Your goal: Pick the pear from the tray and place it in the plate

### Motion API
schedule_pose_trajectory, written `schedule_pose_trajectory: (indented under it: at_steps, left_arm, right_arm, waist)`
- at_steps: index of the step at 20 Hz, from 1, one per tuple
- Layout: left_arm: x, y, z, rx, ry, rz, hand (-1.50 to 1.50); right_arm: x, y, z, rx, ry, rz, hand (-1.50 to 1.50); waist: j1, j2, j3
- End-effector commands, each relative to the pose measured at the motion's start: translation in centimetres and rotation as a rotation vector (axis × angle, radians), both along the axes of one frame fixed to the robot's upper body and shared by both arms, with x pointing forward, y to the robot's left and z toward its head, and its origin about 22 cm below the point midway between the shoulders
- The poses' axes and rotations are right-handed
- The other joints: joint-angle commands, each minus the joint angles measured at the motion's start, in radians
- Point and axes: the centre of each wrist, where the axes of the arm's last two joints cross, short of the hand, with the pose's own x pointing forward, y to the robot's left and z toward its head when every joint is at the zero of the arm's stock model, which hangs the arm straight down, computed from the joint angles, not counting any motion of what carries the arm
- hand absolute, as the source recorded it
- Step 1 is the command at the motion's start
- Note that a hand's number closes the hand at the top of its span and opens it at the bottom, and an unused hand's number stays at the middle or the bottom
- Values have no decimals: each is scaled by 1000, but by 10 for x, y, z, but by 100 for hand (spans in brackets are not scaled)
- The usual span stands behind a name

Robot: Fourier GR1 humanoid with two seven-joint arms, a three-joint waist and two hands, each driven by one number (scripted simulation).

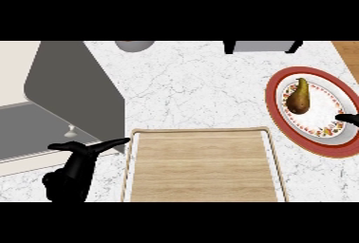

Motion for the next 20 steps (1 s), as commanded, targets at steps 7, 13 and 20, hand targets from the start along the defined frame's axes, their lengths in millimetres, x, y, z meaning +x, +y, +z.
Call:
schedule_pose_trajectory:
  at_steps: [7, 13, 20]
  left_arm:
    - [18, 30, -17, 32, 157, 138, 0]
    - [25, 40, -22, 31, 147, 128, 0]
    - [35, 31, -17, 20, 143, 135, 0]
  right_arm:
    - [-16, -1, -33, -43, -9, 0, -150]
    - [-2, 5, -26, -109, 21, -63, -150]
    - [-21, -22, -25, -127, 52, -111, -150]
  waist:
    - [1, 23, -19]
    - [3, 26, -21]
    - [-7, 28, -20]
